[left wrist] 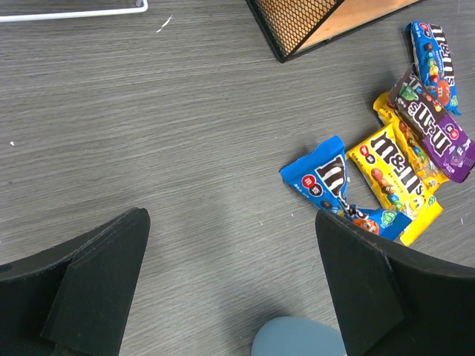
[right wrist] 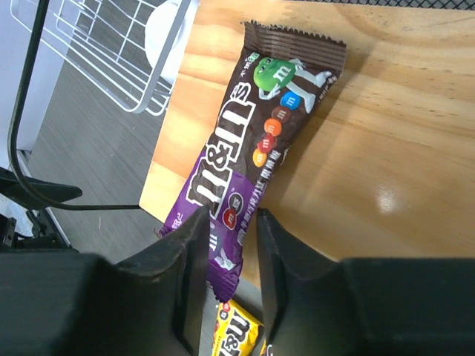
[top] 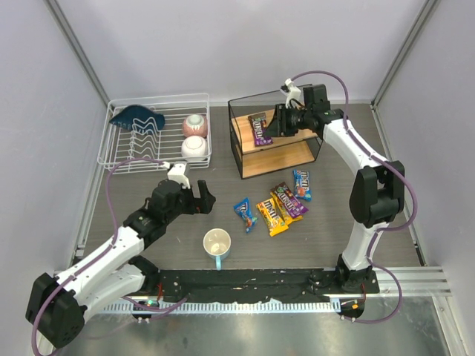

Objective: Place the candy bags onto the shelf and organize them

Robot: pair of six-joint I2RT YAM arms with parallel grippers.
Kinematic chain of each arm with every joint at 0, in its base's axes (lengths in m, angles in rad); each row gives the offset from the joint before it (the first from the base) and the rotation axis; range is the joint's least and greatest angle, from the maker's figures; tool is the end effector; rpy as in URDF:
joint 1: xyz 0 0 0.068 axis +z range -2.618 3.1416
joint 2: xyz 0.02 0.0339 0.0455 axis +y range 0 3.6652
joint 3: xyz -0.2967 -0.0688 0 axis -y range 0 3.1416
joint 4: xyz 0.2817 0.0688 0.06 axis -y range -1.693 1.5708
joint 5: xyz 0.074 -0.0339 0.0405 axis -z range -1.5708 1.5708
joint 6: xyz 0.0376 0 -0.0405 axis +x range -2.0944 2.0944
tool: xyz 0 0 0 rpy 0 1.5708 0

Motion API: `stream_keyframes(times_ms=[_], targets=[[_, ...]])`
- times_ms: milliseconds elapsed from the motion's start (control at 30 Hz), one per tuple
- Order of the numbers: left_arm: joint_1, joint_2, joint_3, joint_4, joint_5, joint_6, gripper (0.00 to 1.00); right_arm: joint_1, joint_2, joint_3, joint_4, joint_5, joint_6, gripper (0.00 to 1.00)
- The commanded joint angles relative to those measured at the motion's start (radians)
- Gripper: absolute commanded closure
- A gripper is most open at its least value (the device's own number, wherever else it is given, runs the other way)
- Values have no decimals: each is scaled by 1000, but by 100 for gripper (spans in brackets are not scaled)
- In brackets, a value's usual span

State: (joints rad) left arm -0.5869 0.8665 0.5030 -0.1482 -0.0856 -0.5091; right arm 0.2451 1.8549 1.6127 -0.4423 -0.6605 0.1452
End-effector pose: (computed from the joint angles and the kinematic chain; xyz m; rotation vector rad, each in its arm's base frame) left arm 0.1764 -0.1135 0.2409 0.0295 2.1324 -0.5722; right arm 0.4517 0.1368 0.3234 -0.4723 2.2023 0.9523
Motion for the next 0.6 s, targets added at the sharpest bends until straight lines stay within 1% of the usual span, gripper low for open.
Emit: stream_keyframes(times_ms=[0, 67, 100, 200, 367, 433, 467, 500, 533, 567], targets=[[-2, 0, 35, 6, -2, 14, 0, 5, -17, 49, 25, 32, -2, 59], [-2, 5, 35, 6, -2, 14, 0, 5, -42, 50, 31, 41, -9, 54], [-4, 6, 37, 4, -3, 14, 0, 5, -49, 55, 33, 45, -12, 48], [-4, 9, 37, 2, -2, 14, 0, 5, -89, 67, 28, 93, -18, 40], [-4, 9, 46, -1, 0, 14, 0, 3, -177, 46, -1, 196, -15, 38], [-5, 9, 49, -5, 0, 14, 0, 2, -259, -25, 4, 243, 3, 37], [-4, 6, 49, -5, 1, 12, 0, 3, -291, -93, 16, 268, 16, 37], [-4, 8, 51, -8, 1, 11, 0, 2, -368, -137, 30, 319, 30, 37], [-5, 6, 49, -7, 3, 12, 0, 5, -409, -184, 49, 350, 74, 37], [-4, 6, 51, -5, 4, 9, 0, 5, -448, -286, 83, 370, 99, 37]])
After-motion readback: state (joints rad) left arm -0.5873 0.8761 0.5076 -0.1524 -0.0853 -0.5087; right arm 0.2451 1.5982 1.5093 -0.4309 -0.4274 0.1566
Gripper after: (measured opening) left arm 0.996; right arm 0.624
